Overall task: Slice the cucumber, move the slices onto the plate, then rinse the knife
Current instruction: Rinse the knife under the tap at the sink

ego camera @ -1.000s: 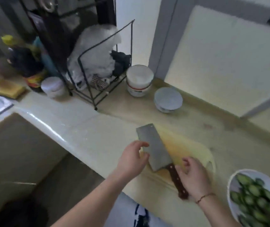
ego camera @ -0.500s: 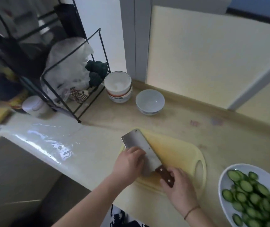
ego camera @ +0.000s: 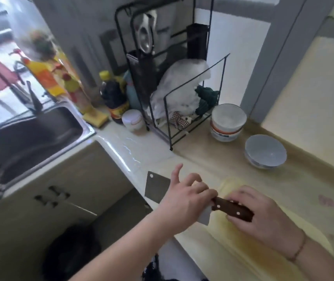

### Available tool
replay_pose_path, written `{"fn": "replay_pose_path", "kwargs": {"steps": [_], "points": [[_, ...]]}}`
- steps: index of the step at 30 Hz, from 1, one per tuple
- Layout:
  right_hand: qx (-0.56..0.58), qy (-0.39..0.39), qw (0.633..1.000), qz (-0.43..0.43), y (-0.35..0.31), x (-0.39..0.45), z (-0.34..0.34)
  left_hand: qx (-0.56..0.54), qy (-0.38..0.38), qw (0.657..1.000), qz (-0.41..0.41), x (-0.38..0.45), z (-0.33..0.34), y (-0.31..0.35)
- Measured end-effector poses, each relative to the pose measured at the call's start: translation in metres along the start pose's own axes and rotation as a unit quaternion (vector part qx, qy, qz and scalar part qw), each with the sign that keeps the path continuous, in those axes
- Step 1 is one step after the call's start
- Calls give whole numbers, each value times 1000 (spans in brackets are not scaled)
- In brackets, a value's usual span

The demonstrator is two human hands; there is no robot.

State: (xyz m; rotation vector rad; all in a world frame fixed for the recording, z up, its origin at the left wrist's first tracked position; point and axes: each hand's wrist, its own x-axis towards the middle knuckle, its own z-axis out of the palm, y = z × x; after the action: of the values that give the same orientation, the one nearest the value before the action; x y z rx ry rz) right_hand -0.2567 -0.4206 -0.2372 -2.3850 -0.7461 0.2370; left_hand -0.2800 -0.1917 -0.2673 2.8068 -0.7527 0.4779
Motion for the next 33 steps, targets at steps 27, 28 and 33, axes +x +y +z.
{"fn": "replay_pose_path", "kwargs": {"steps": [27, 28, 33], "points": [[397, -210, 874, 186, -386, 454, 295, 7, 205, 914, -351, -234, -136, -475], [407, -213, 862, 214, -396, 460, 304, -92, 273, 859, -422, -238, -136, -468], [384, -222, 864, 241, -431, 471, 358, -472, 247, 513, -674, -257, -131, -479]]}}
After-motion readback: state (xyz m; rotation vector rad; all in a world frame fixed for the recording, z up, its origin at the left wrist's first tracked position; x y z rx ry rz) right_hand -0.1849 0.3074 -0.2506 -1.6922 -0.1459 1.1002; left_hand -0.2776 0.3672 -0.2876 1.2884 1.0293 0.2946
